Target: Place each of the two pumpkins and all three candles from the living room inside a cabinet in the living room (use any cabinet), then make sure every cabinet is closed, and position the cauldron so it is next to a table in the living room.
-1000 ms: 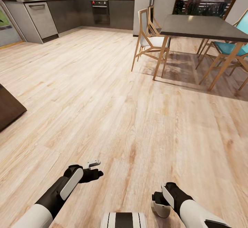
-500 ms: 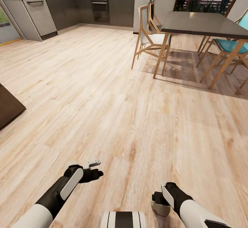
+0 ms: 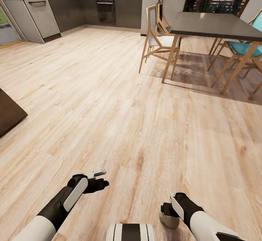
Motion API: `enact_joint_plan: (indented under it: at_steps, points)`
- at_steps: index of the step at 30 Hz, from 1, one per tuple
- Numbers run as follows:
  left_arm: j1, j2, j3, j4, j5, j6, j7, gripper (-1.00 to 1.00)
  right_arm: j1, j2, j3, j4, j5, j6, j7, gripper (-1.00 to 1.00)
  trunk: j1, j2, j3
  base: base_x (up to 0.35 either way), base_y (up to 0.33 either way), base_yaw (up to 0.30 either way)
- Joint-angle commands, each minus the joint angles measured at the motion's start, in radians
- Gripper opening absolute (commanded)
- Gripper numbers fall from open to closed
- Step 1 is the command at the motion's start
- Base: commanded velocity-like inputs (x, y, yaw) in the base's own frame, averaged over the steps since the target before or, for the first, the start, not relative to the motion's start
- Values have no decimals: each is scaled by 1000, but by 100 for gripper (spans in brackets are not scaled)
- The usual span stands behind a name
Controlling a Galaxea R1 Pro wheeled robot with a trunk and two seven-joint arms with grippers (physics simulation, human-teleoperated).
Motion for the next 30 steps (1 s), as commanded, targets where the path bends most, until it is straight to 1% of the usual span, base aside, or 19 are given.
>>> enact_joint_plan:
  at_steps: [1, 30]
  points:
    - [-1, 1, -4, -1, 11, 1, 10, 100, 0, 1, -9, -2, 1, 5, -3, -100, 0, 0, -1, 0, 0, 0]
    - [-1, 1, -4, -1, 12, 1, 10, 100, 0, 0, -9, -2, 0, 5, -2, -100, 0, 0, -1, 0, 0, 0]
